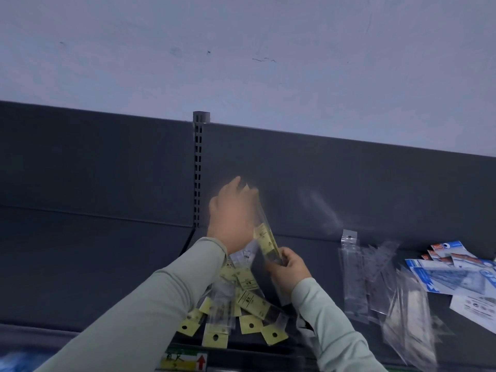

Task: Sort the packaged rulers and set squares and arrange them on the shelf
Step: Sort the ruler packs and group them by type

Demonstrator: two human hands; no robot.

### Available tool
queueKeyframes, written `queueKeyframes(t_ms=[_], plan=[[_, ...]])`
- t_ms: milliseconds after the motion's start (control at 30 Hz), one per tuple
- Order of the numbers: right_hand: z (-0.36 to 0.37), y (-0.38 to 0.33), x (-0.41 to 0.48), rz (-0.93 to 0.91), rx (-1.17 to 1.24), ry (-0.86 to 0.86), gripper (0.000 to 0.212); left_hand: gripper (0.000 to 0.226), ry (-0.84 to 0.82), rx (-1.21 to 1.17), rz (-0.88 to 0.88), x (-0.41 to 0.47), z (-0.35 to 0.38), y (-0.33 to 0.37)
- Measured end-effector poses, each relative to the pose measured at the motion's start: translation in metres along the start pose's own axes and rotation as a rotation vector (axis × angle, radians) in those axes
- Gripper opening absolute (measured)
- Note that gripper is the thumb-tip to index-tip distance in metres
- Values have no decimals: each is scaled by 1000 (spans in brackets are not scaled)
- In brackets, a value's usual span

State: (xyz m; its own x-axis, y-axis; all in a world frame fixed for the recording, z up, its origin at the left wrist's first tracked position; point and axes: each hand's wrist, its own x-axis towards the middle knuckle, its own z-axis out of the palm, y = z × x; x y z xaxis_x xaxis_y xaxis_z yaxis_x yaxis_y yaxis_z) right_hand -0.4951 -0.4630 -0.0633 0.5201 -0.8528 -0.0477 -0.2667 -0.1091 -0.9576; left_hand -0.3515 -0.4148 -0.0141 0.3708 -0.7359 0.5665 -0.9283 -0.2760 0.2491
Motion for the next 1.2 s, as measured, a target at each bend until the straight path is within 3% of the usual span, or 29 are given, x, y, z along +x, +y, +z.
queueKeyframes(t_ms=[33, 100, 167, 233, 300, 367, 533, 633, 733, 800, 933, 1067, 1133, 1200], plan=[[0, 2, 4, 15, 21, 25, 11, 57, -9, -7, -12, -2, 2, -1], [0, 3, 9, 61, 166, 63, 20, 39, -122, -119, -27, -8, 2, -6], [-3, 1, 7, 112, 287, 64, 27, 17, -461, -274, -60, -12, -1, -10], [-6, -2, 4, 128, 315, 49, 28, 27, -824, -233, -17, -18, -6, -12], [-7, -2, 2, 108, 328, 50, 18, 49, -1033, -79, 15, -25, -6, -14], [-5, -1, 2, 95, 342, 49, 3, 55, -1056, 36, 52, -29, -3, -13], [-3, -2, -1, 84, 359, 17, 7, 25, -1073, 89, 118, -30, 3, -8], [-5, -3, -2, 64, 369, 35, 8, 22, -1015, 45, 116, -30, 1, -10], [-9, -3, 1, 40, 388, 63, 10, 10, -840, -60, 90, -23, -5, -17], [-11, -2, 2, 35, 361, 70, 10, 18, -713, -87, 94, -16, -12, -20], [-10, 0, -6, 45, 328, -42, 21, 31, -500, -112, 57, -8, -17, -23], [-4, 3, -4, 20, 242, -107, 26, 21, -356, -87, 64, -7, -17, -16], [-3, 2, -2, -4, 256, -79, 27, 12, -181, -61, 76, -10, -11, -19], [-2, 2, -1, -21, 320, -46, 28, 30, 100, -137, -4, -16, -3, -24]])
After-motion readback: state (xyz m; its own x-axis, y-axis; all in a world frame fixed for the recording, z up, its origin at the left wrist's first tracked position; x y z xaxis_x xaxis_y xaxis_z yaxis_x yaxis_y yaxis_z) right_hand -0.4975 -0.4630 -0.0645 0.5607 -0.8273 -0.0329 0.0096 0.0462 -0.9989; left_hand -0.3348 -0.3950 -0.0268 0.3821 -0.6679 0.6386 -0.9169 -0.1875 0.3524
